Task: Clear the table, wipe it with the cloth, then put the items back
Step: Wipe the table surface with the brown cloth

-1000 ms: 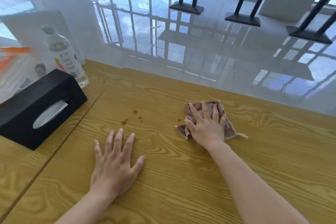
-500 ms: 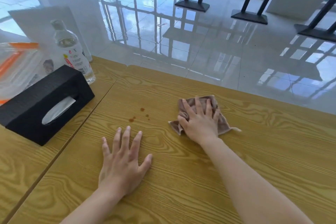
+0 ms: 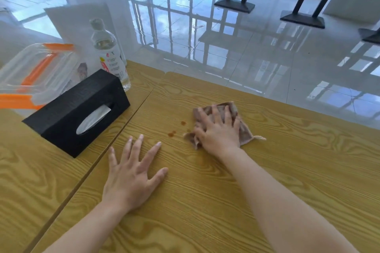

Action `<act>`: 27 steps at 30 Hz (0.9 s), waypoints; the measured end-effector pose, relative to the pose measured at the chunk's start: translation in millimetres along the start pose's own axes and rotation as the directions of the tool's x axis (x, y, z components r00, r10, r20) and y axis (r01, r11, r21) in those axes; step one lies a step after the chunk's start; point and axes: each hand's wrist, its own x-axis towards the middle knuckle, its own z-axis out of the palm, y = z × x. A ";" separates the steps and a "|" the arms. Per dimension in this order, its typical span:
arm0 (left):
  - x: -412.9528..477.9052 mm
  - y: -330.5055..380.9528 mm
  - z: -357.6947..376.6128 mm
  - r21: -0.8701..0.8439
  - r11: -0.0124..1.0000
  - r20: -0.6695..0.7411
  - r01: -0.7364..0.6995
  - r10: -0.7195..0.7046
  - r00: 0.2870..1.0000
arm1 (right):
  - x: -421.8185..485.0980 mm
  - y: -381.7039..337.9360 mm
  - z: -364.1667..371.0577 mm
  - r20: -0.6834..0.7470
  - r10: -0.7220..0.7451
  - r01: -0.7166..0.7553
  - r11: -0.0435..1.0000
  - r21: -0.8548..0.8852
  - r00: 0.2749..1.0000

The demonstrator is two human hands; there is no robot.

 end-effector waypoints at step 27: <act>-0.1 2.7 0.0 -0.025 1.000 -0.060 0.006 -0.007 0.998 | -111.0 -1.7 21.5 0.012 -0.309 0.308 0.943 -0.123 0.951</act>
